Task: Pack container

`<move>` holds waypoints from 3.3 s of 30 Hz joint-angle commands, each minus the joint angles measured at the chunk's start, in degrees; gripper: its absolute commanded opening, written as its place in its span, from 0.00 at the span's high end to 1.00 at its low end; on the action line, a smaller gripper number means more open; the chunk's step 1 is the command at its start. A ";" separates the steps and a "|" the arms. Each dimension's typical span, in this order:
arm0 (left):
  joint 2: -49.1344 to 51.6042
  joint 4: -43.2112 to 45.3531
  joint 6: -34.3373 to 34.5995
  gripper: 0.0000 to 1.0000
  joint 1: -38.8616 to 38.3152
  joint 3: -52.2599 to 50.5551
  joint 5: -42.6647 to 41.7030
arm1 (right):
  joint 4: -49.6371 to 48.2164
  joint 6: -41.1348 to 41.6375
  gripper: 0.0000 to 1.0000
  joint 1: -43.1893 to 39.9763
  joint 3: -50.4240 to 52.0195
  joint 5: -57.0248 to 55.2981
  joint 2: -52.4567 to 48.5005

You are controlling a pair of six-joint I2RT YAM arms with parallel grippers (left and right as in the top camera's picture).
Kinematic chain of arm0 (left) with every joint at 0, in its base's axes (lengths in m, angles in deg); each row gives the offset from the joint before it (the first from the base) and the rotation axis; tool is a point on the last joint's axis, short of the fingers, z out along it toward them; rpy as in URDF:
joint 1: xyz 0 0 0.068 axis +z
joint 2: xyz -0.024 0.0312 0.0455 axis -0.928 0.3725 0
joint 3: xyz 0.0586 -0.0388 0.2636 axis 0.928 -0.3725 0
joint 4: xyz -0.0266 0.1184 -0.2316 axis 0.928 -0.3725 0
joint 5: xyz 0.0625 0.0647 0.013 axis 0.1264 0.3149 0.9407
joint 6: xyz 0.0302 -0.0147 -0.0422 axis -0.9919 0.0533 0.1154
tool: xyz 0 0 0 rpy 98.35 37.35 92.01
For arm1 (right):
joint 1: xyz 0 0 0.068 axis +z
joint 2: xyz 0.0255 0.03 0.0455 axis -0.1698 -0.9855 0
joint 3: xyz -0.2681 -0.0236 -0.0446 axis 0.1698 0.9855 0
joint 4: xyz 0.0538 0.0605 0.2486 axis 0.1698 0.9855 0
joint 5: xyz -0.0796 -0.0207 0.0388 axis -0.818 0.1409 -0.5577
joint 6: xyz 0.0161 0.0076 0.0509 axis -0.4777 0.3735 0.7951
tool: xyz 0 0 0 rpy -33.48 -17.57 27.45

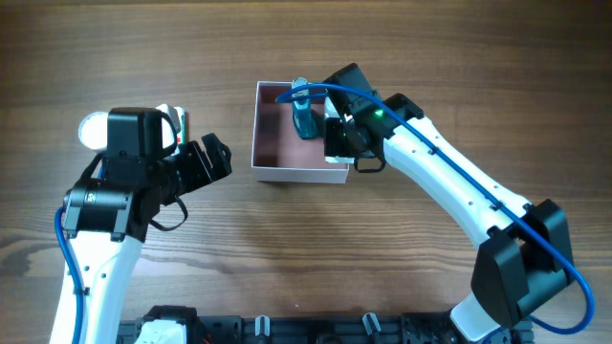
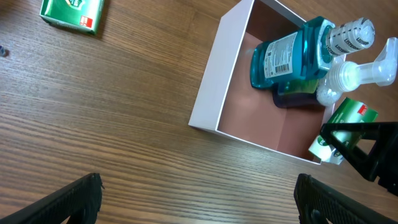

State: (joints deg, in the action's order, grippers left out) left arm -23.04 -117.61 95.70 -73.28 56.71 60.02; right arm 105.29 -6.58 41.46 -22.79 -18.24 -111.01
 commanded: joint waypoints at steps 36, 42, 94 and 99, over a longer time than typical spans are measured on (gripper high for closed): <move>0.00 -0.09 0.72 0.00 -0.22 1.07 0.59 | -1.64 3.02 0.96 3.69 -0.59 1.57 -5.95; 0.00 -0.11 0.70 0.00 -0.22 1.07 0.59 | -1.90 4.20 0.96 3.72 -0.59 1.40 -6.12; -0.02 -0.74 0.74 0.00 -0.22 1.09 0.57 | 1.31 0.39 0.00 -1.07 -2.03 -7.91 17.38; 0.31 -2.73 0.81 0.01 -0.20 3.91 3.98 | 7.45 0.98 0.00 -10.12 -2.03 -7.41 20.74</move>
State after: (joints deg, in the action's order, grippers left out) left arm -23.04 -118.94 95.70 -73.28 56.86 60.29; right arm 109.56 -5.38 37.28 -24.27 -24.25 -91.21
